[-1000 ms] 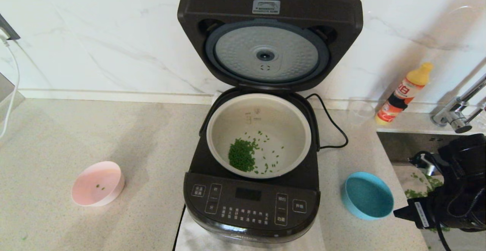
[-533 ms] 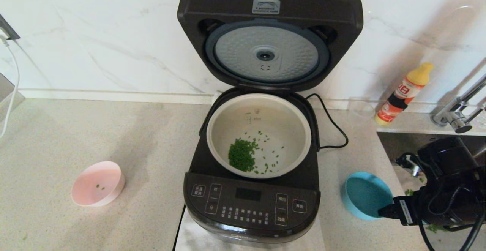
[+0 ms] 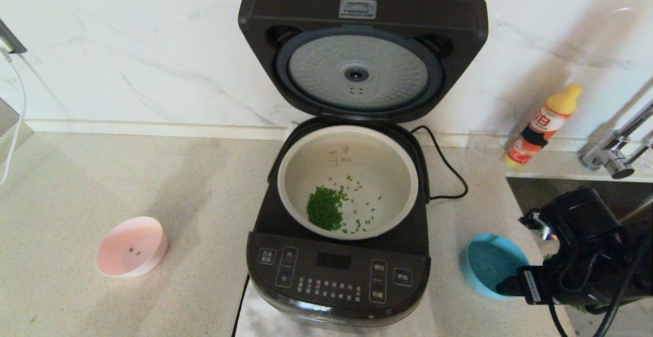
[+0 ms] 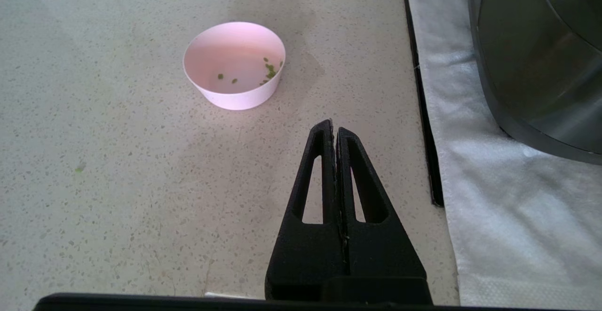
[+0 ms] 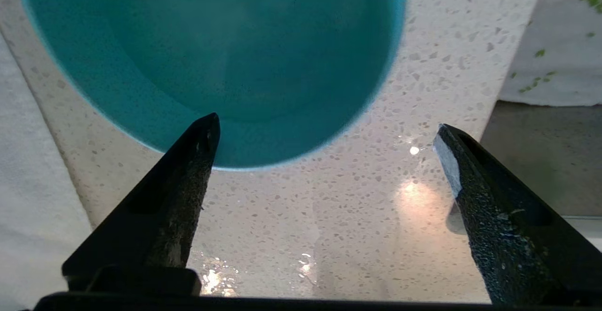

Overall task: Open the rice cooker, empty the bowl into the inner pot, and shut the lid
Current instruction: Pour the water from the bowl into the rice cooker

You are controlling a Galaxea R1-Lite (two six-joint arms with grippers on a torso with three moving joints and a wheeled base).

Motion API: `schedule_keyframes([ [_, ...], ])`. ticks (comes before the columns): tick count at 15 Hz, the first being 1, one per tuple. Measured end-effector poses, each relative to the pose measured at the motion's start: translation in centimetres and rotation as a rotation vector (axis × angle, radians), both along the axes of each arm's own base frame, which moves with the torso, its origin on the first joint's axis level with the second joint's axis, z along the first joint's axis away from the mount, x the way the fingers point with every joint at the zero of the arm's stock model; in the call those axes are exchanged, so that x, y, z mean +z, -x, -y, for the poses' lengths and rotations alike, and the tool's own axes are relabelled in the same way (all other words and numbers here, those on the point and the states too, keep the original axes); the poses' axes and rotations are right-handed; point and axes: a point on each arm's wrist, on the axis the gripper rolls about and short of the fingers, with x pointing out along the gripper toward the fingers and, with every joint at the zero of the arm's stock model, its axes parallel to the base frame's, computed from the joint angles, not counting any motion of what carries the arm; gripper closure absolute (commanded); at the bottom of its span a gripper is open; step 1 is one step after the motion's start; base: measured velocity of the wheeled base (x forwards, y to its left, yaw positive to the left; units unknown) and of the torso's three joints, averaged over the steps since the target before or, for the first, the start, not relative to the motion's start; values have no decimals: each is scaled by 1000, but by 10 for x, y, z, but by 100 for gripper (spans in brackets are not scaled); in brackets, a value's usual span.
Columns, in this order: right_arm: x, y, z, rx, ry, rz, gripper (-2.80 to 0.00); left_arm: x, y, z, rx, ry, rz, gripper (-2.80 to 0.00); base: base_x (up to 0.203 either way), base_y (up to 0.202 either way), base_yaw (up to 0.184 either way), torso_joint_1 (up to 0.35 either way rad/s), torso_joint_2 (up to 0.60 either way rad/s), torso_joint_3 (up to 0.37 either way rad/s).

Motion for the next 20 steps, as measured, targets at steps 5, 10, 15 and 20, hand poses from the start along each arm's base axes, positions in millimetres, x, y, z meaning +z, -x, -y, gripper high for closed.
schedule_keyframes([
  [5,-5,0,-11,12,-11,-18,0,0,0,0,0,-1,0,0,0,0,0,0,0,0],
  [10,-7,-1,-12,2,-13,-25,0,0,0,0,0,0,0,0,0,0,0,0,0,0],
  [15,-1,-2,-13,1,-19,-12,0,0,0,0,0,0,1,0,0,0,0,0,0,0],
  [20,6,-2,-13,-2,-24,-1,0,0,0,0,0,0,0,0,0,0,0,0,0,0],
])
